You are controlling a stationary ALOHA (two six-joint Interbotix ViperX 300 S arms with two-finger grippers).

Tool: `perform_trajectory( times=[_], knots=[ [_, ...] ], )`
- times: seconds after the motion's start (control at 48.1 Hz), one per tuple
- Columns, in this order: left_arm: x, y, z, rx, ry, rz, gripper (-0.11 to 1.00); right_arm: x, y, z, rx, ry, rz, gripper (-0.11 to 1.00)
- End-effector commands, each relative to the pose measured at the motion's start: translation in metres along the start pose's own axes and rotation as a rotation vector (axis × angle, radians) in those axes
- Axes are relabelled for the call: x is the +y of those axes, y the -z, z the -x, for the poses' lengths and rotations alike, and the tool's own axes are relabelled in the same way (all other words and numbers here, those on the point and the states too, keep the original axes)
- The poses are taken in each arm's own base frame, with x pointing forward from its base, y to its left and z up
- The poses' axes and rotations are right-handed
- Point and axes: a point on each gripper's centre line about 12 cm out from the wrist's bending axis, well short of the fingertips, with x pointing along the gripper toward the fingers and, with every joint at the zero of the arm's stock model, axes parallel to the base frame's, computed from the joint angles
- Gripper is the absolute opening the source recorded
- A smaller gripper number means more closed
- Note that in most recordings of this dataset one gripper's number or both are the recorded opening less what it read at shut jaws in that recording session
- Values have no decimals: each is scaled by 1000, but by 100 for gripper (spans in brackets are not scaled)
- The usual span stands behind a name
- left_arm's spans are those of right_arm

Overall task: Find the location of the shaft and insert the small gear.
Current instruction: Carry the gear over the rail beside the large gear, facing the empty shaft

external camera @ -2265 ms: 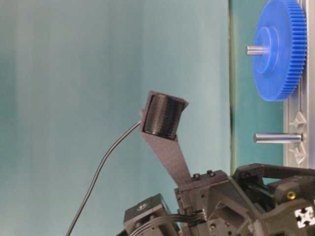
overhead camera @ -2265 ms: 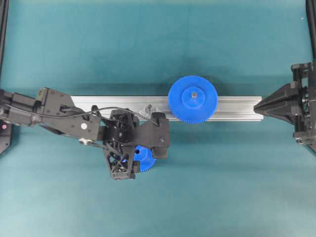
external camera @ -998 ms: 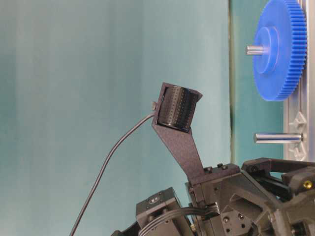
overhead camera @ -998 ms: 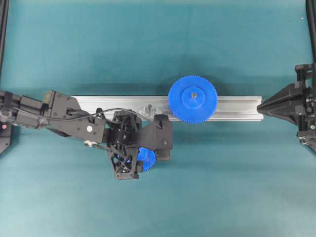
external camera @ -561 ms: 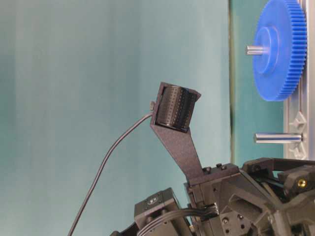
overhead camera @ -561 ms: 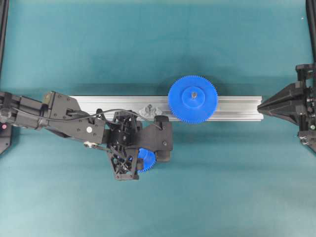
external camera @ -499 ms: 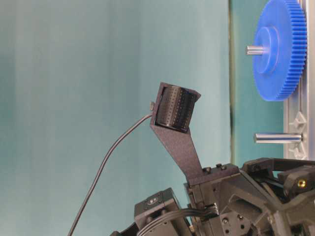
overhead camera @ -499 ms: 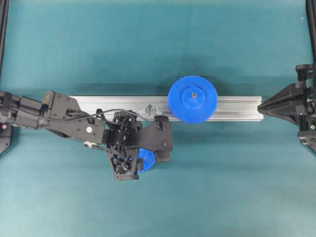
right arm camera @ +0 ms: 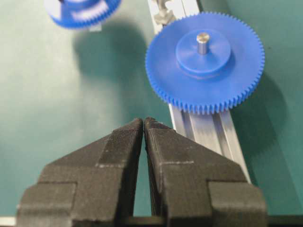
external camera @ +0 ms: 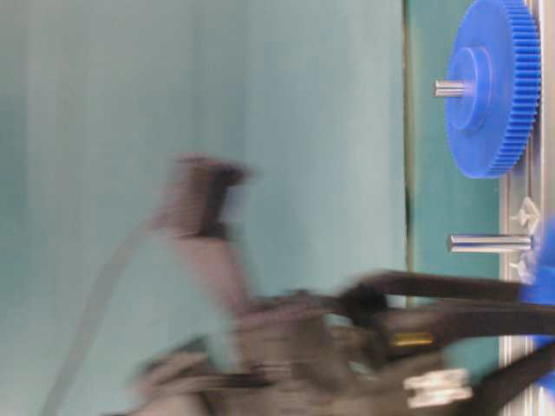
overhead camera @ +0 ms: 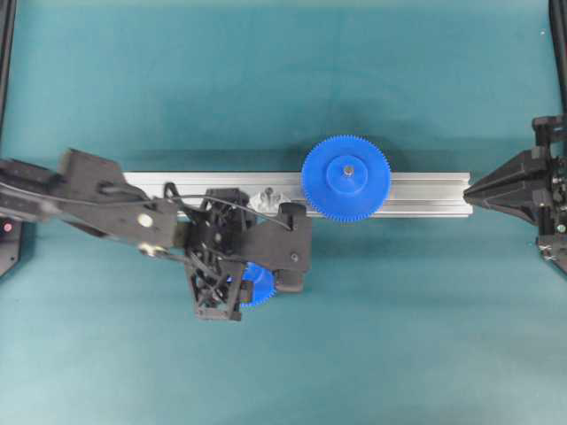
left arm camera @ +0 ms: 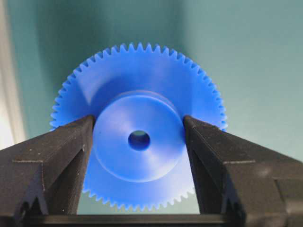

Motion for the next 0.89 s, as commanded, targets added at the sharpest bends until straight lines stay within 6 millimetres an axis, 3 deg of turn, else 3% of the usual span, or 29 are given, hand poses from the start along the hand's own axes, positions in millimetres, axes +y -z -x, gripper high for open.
perform_trajectory(
  times=[0.0,0.208,0.312,0.873],
  knots=[
    [12,-22,33,-84,-20,-6,65,1,-5,2,-20,-4,-11,16],
    [54,-34,62,-151,-92,5,65,0,-2,5,-8,-1,-13,16],
    [70,-33,65,-151,-122,-24,65,0,-1,7,-6,-2,-12,16],
    [87,-31,42,-170,-152,-70,65,-6,3,8,-14,28,-25,16]
  ],
)
